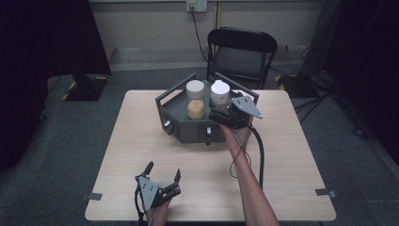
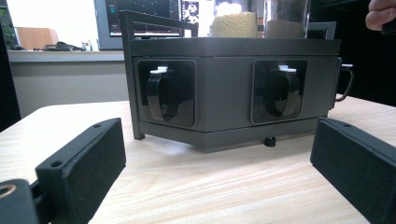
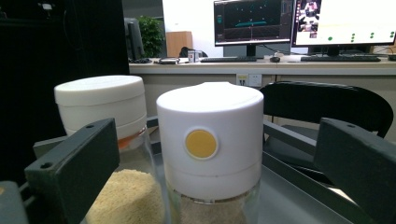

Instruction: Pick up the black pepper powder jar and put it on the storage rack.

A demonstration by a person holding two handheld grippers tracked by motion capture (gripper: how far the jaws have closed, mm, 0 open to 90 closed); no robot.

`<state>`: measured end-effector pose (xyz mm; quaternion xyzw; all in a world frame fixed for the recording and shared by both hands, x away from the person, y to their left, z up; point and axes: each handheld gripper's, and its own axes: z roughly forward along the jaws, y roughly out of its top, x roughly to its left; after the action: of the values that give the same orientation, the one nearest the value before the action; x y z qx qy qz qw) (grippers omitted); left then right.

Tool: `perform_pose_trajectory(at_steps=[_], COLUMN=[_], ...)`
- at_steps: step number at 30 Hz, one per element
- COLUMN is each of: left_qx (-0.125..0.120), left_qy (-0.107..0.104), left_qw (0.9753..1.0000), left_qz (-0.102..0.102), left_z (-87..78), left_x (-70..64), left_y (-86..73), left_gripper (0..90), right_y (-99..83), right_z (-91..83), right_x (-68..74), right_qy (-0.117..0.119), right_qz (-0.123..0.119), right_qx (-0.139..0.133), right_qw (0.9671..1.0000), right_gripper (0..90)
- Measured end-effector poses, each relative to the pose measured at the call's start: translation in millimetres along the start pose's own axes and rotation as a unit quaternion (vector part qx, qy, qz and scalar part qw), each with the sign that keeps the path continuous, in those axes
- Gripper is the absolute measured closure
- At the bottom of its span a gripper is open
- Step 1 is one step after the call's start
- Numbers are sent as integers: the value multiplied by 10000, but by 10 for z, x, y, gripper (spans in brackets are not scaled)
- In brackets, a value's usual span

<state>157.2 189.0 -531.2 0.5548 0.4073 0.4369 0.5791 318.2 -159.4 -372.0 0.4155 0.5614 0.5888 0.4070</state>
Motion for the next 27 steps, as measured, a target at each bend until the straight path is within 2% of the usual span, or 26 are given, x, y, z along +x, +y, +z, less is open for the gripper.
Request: perform_pose_trajectory(at_steps=[7, 27], left_qx=[0, 1], left_qy=[0, 1], left_qw=[10000, 10000], left_qz=[0, 0], left_z=[0, 0], left_x=[0, 0], left_y=[0, 0], left_gripper=[27, 28], right_y=[-17, -147], right_z=[-104, -450], right_x=[21, 10], right_qy=[-43, 21], right_qz=[-5, 52], right_qx=[-78, -129], right_qw=[10000, 9999], right_gripper=[0, 0])
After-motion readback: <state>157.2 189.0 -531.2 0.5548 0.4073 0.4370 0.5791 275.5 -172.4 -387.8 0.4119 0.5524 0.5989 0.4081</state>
